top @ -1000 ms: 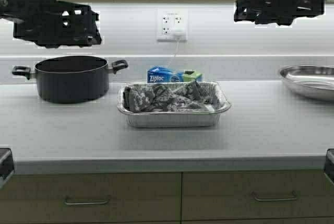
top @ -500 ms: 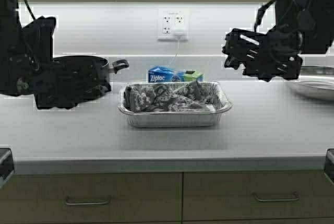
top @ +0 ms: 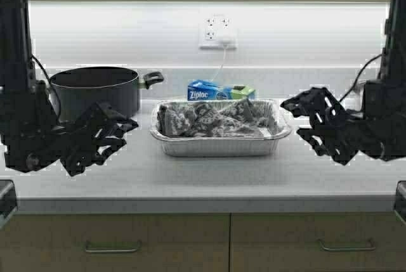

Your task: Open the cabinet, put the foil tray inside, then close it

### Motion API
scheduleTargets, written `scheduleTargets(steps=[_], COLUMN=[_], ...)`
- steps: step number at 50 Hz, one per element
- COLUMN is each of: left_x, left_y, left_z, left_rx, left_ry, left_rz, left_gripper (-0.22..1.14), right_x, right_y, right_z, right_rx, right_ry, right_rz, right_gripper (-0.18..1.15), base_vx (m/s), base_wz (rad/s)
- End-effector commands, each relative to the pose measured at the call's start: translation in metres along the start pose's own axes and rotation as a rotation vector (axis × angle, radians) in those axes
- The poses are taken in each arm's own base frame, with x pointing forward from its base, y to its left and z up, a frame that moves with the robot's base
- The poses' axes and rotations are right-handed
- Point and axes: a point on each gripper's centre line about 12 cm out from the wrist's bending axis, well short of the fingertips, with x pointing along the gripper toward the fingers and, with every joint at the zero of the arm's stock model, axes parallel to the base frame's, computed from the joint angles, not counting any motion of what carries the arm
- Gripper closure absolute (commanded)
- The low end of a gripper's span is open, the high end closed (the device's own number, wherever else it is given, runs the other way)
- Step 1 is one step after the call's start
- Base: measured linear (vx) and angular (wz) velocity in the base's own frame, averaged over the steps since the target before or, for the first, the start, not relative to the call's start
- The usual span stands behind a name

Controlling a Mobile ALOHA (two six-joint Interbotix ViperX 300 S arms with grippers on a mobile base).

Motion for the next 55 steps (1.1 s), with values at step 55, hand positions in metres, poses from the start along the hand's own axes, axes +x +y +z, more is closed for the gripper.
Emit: scheduleTargets(steps=[55], left_x=[0.066], left_y=[0.030], left_z=[0.009], left_rx=[-0.247], left_ry=[-0.004], left_rz=[-0.121], left_gripper=[0.06], right_x=[0.057], right_y=[-0.052], right_z=[-0.003], right_rx=[0.143], right_ry=[-0.021], right_rz=[0.211], right_gripper=[-0.04], base_vx=[0.10], base_wz=[-0.02])
